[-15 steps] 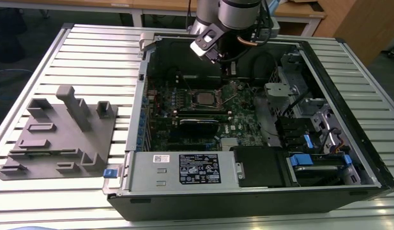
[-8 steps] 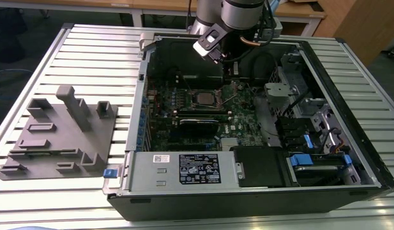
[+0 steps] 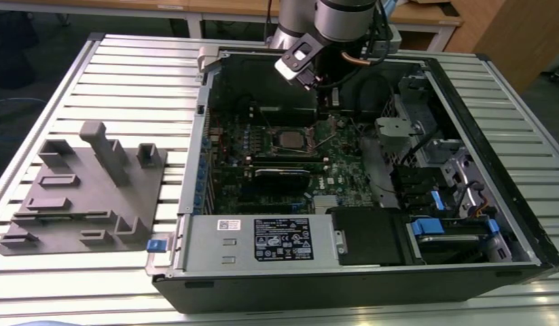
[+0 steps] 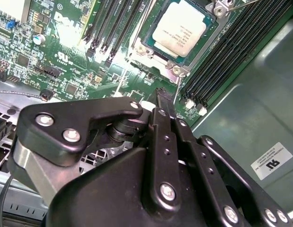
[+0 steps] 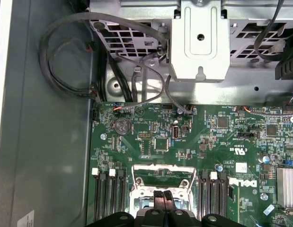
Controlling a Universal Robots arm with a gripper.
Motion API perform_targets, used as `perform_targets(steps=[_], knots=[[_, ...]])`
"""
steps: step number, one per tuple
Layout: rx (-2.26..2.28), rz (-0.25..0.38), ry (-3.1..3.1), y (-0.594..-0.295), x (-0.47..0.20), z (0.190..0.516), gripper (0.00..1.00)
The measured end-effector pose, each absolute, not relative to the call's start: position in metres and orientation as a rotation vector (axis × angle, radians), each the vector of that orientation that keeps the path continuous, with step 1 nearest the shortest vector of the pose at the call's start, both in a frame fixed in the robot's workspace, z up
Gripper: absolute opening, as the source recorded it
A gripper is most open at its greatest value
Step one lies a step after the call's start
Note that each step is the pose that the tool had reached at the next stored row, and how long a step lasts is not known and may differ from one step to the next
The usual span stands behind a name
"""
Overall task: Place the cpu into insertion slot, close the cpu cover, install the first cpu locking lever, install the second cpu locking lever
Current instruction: 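Close the cpu cover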
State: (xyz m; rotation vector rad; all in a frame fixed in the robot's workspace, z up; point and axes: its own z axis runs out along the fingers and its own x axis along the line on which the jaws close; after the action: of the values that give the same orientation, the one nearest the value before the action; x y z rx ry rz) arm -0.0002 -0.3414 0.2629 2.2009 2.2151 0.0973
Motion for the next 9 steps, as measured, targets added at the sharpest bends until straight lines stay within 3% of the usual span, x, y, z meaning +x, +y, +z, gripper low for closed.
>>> perform_targets(steps=[9], knots=[[2.201,0.097,2.215,-0.3414,0.0029,0.2628,0.11]])
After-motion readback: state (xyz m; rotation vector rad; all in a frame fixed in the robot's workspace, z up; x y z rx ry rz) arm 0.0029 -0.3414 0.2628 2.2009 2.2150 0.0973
